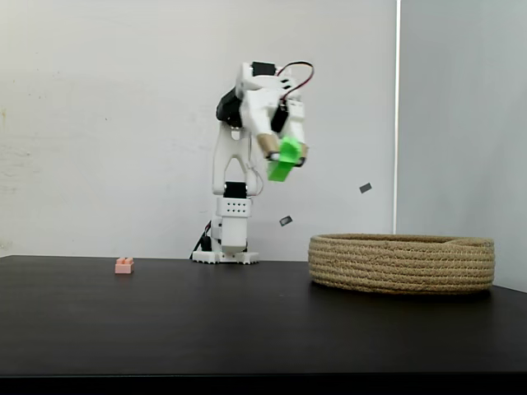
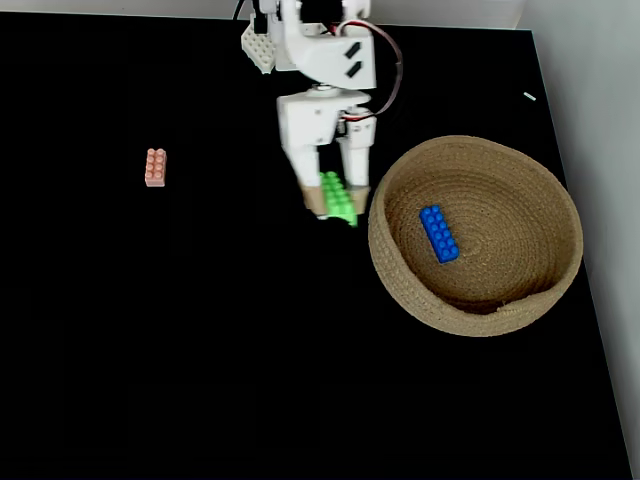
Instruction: Place the lego blocks in the tray
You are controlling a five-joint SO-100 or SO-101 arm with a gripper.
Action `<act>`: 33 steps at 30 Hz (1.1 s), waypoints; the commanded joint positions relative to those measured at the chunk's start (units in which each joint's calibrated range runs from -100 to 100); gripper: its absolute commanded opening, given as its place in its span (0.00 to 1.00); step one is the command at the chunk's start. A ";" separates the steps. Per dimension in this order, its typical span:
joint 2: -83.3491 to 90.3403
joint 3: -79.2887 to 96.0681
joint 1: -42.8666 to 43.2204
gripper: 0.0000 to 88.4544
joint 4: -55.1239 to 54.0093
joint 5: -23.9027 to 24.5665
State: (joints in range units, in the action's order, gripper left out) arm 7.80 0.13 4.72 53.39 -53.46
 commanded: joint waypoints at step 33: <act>8.36 5.48 -12.97 0.38 4.46 5.47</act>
State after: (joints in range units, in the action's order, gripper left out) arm 8.14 2.17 3.50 56.48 -46.37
